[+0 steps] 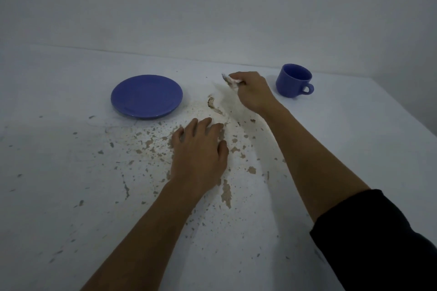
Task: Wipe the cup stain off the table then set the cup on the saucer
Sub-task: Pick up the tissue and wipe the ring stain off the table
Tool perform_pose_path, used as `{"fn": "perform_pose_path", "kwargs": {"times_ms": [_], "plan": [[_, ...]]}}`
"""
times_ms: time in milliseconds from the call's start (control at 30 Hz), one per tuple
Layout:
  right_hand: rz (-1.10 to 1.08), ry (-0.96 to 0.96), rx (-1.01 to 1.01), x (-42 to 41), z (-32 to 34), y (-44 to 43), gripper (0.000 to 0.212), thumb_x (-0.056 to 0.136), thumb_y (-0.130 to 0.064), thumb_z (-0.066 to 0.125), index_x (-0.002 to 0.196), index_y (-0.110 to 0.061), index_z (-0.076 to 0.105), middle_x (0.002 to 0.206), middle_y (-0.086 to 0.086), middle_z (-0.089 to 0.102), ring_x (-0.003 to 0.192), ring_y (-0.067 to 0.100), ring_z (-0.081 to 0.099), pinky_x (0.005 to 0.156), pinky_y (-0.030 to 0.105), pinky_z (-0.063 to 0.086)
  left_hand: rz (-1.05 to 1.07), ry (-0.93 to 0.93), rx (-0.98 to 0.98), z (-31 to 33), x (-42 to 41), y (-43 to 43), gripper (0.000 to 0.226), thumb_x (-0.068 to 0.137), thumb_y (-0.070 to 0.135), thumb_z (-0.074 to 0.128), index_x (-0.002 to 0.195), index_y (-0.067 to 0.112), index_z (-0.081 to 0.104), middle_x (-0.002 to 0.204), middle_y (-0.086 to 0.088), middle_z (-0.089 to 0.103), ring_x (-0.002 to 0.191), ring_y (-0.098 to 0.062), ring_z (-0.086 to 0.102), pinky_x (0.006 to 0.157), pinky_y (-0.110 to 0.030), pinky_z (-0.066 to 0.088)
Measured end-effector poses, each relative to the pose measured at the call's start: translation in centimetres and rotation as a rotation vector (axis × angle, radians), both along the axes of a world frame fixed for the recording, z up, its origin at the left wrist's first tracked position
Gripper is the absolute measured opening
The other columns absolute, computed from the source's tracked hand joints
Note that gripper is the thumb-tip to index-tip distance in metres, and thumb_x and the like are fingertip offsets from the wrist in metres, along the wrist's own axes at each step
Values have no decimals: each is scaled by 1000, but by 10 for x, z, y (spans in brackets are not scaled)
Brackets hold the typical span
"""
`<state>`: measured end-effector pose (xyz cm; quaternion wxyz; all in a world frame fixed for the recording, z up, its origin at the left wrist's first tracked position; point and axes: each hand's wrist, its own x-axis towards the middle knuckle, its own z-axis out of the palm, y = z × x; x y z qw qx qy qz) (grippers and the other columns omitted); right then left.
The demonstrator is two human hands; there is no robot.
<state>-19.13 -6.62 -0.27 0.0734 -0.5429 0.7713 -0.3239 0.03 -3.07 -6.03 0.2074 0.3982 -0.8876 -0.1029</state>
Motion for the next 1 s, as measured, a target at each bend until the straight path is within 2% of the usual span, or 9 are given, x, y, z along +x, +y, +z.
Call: {"fn": "perform_pose_path", "kwargs": {"times_ms": [67, 133, 233, 333, 500, 600, 733, 867, 1000], "plan": [[0, 115, 32, 5, -3, -1, 37, 87, 9, 38, 106, -7, 66, 109, 12, 63, 96, 23, 54, 86, 34, 43, 3, 3, -8, 0, 0, 0, 44, 93, 38, 37, 134, 26, 46, 147, 0, 42, 138, -22, 31, 111, -50, 17], [58, 208, 116, 17, -12, -2, 34, 89, 5, 42, 115, 1, 63, 117, 19, 64, 107, 33, 57, 95, 41, 46, 3, 7, -13, -2, 1, -1, 43, 92, 38, 37, 133, 26, 47, 146, -1, 43, 137, -23, 32, 111, -50, 18], [134, 323, 165, 29, -23, -4, 27, 94, -11, 48, 113, 0, 65, 108, 19, 69, 100, 34, 62, 87, 42, 48, 8, 7, -25, -2, 0, -1, 42, 92, 39, 37, 130, 27, 49, 144, -1, 46, 135, -23, 35, 109, -50, 20], [206, 365, 217, 33, -17, 1, 30, 92, -8, 49, 118, -5, 65, 114, 18, 67, 104, 34, 61, 89, 44, 49, 3, 5, -32, -2, -1, -2, 43, 90, 39, 36, 128, 26, 50, 141, -1, 48, 131, -23, 39, 108, -50, 22], [206, 160, 239, 13, 4, 7, 35, 92, -4, 47, 121, -6, 64, 130, 12, 61, 120, 26, 55, 101, 32, 42, -8, 0, -23, -2, 1, -2, 44, 91, 40, 36, 132, 26, 48, 144, -1, 45, 135, -23, 36, 110, -50, 20], [35, 50, 69, -4, 8, 1, 32, 86, 7, 40, 97, -1, 68, 105, 18, 67, 90, 26, 59, 80, 37, 45, 1, -1, -15, -1, 0, -1, 43, 93, 39, 37, 133, 26, 47, 146, 0, 43, 136, -22, 33, 111, -50, 18], [41, 133, 147, 18, 0, -6, 40, 91, 3, 40, 127, -3, 58, 132, 18, 57, 122, 30, 52, 103, 34, 40, -2, 7, -28, 0, 0, 0, 45, 91, 40, 34, 131, 26, 49, 143, -1, 46, 135, -24, 35, 110, -50, 20], [131, 243, 210, 41, -19, -12, 30, 91, -3, 47, 116, 3, 62, 115, 21, 65, 106, 37, 59, 93, 42, 46, 3, 12, -39, 0, 0, 0, 42, 89, 39, 35, 126, 25, 52, 137, -1, 51, 128, -23, 42, 107, -50, 24], [216, 250, 254, 42, -18, -5, 48, 91, 4, 43, 138, -6, 47, 137, 16, 55, 123, 29, 53, 109, 35, 38, -1, 27, -46, 0, 0, -1, 40, 89, 39, 35, 122, 25, 53, 131, 0, 54, 122, -22, 46, 104, -49, 29]]}}
